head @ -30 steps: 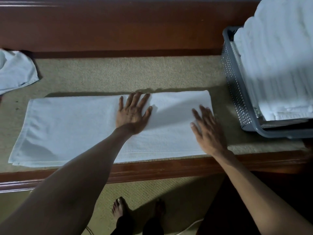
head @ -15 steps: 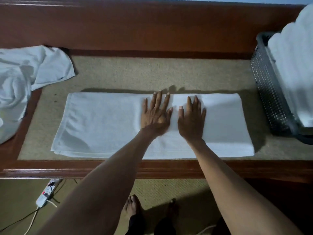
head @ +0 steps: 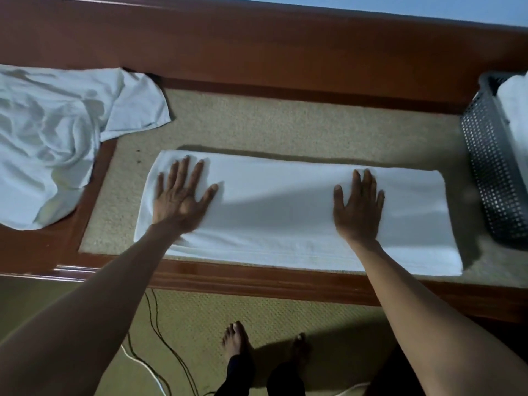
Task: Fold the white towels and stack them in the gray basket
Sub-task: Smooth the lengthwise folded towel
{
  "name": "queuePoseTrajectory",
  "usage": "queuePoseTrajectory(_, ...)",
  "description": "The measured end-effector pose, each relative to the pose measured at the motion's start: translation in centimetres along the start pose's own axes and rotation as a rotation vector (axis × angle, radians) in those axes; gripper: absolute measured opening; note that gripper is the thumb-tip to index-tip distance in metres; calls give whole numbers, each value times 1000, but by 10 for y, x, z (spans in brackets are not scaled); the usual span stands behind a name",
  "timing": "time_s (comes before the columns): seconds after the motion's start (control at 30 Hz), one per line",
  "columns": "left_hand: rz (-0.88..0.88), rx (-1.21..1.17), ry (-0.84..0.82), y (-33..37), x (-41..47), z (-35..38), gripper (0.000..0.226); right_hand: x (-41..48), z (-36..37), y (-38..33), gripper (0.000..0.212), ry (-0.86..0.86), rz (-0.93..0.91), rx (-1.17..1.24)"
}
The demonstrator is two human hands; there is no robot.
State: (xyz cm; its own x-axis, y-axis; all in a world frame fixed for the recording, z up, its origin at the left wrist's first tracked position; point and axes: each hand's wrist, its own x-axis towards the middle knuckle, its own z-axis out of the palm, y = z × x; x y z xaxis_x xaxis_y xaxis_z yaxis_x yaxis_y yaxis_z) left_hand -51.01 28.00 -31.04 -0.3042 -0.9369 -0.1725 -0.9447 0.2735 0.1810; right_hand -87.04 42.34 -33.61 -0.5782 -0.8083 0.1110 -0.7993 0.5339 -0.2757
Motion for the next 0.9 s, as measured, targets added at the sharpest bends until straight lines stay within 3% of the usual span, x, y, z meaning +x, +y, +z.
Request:
queuePoseTrajectory(0.27, -132, -119, 29, -32, -21, -4, 76, -3, 0, -7, 65, 26, 17, -47)
queuePoseTrajectory(0.43, -183, -191, 43, -29, -20, -9, 90, -16, 7, -40, 76, -61, 121, -63)
queuePoseTrajectory(0.57, -274, -341, 43, -25, -9, -30, 98, -37, 11, -70, 82, -171, 33, -75)
queuePoseTrajectory(0.7, -538, -728, -131, -30, 8, -53, 75, -52, 11, -90, 85, -267, -94, -100)
queuePoseTrajectory(0.9, -584, -961, -148, -16, 18, -99, 53, -65, -3, -83, 80, -300, -194, -41)
